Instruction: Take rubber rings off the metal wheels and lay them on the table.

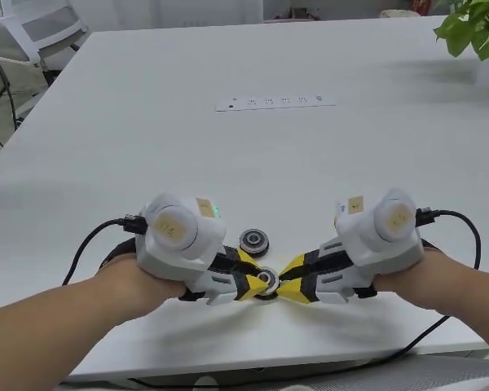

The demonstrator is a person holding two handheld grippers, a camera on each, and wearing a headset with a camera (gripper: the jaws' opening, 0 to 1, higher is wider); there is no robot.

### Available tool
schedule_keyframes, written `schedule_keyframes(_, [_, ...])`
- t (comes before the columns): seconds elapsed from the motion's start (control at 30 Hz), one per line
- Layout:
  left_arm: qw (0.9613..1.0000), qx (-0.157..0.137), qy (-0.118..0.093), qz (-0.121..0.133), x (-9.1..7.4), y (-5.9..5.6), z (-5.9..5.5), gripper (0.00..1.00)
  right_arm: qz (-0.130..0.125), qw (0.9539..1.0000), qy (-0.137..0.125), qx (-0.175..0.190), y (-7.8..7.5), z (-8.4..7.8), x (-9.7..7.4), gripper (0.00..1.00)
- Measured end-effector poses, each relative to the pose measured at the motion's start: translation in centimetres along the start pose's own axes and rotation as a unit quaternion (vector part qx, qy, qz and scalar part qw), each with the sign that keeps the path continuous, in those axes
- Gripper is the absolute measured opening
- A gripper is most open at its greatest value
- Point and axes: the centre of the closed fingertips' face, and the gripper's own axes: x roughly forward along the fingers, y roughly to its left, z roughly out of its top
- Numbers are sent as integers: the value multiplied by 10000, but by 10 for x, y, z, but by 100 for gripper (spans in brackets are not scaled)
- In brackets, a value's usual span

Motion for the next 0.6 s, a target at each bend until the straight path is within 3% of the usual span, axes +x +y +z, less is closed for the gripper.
schedule_keyframes(0.27, [10000, 4, 8, 37, -1, 0, 0, 13, -28, 9998, 16, 221, -1, -1, 0, 0])
schedule_keyframes(0.6, [10000, 45, 14, 49, -1, 0, 0, 13, -37, 9947, -176, 1015, -5, 0, -3, 0])
